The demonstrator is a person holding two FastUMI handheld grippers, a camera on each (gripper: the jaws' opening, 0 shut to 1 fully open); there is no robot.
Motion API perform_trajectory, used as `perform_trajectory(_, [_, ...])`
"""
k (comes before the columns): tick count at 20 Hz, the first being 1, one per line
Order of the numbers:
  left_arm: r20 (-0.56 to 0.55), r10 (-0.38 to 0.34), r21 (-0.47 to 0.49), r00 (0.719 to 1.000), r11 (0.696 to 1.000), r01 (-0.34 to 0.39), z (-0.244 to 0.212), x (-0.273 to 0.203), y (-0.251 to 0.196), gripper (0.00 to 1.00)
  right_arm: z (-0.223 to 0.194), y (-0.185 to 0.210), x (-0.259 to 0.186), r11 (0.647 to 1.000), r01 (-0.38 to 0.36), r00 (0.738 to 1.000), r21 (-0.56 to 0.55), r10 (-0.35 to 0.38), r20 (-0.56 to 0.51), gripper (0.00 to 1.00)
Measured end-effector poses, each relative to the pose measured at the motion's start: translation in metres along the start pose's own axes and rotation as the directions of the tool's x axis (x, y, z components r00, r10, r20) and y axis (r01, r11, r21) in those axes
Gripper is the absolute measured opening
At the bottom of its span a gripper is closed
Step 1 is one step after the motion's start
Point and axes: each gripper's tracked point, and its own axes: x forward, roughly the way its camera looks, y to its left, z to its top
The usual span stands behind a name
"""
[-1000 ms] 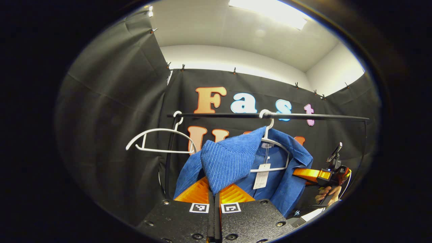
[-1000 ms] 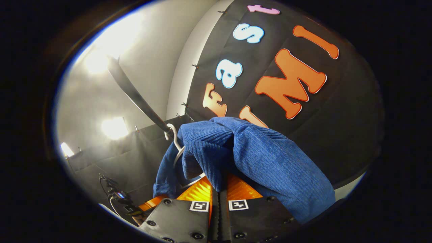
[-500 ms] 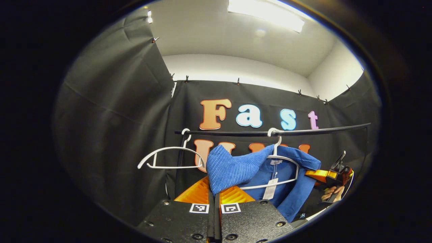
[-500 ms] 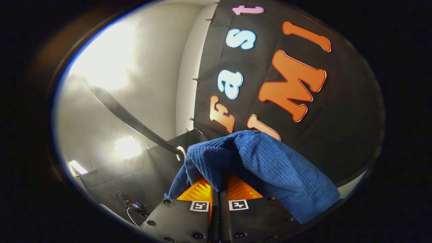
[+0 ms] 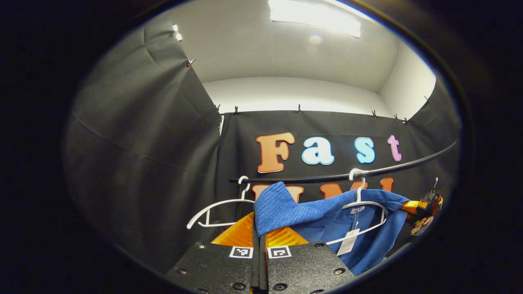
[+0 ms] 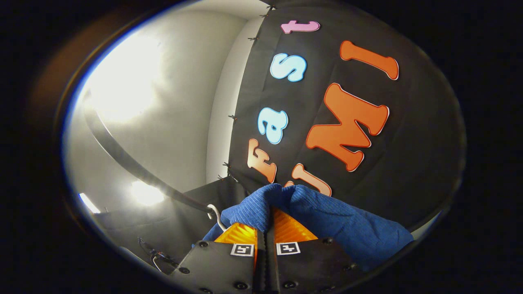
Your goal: Grasp the clothes on the hanger with both hands and then place them into the laundry hamper below.
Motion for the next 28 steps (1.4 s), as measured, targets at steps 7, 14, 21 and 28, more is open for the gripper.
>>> perform_trajectory(7, [0.054,0.038,0.031,0.998,0.999,-0.04,0.024,0.03,0.008,0.0,0.022,-0.003,0.014,0.995,0.032,0.997,-0.096,-0.026,0.07,0.06])
perform_trajectory(14, [-0.015,0.058,0.057,0.998,0.997,-0.058,-0.011,0.054,0.017,0.0,0.019,-0.035,0.022,0.991,0.106,0.993,-0.076,-0.102,0.057,0.07])
perform_trajectory(21, [-0.127,0.053,0.05,0.991,0.998,-0.047,-0.058,0.071,0.022,0.0,0.02,-0.061,0.03,0.977,0.189,0.981,-0.096,-0.185,0.051,0.07])
perform_trajectory(28, [-0.148,0.044,0.055,0.988,0.998,-0.036,-0.073,0.084,0.019,0.0,0.06,-0.027,0.033,0.979,0.126,0.983,-0.163,-0.102,0.153,0.06])
